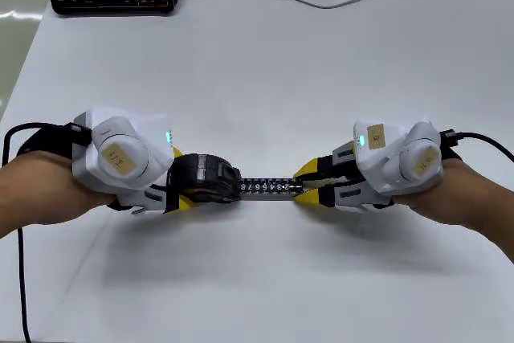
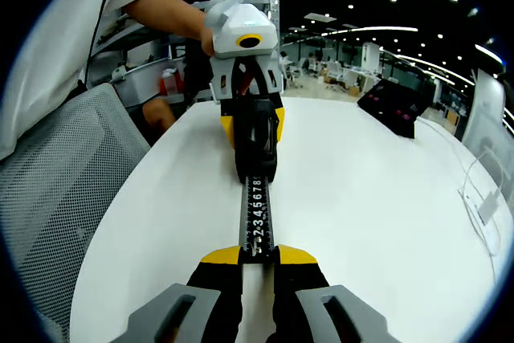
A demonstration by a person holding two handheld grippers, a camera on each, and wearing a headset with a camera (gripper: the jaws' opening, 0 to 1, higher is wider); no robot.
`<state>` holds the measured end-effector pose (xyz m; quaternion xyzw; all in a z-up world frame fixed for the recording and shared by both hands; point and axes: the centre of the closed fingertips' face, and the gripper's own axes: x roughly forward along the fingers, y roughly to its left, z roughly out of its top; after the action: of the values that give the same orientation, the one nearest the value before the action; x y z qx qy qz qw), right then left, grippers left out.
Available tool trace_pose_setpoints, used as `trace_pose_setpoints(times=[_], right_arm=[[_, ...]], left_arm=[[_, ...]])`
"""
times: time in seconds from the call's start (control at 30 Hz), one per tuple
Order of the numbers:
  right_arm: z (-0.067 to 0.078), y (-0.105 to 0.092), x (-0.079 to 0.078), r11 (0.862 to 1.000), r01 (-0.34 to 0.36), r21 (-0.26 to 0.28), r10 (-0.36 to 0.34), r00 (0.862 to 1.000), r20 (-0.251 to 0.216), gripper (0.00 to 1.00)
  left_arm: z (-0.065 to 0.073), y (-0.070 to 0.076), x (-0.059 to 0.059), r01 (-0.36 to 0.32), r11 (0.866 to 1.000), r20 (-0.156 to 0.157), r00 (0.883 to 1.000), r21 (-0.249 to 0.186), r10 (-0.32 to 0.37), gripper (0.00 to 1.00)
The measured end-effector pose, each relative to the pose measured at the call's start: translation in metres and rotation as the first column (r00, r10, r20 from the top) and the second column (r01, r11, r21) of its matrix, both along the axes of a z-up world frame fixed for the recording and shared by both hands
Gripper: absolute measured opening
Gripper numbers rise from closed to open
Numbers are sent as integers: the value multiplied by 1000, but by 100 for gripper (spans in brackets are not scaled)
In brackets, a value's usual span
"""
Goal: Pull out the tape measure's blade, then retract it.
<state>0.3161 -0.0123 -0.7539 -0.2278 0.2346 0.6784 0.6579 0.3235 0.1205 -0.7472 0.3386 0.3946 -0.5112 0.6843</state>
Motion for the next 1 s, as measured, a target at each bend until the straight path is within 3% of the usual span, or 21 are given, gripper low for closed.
trace_pose_setpoints(times=[1.0], right_arm=[[5,-35,-3,999,36,-31,-37,999,-13,10]], left_arm=[[1,0,-1,4,1000,0,1000,9,-4,28]])
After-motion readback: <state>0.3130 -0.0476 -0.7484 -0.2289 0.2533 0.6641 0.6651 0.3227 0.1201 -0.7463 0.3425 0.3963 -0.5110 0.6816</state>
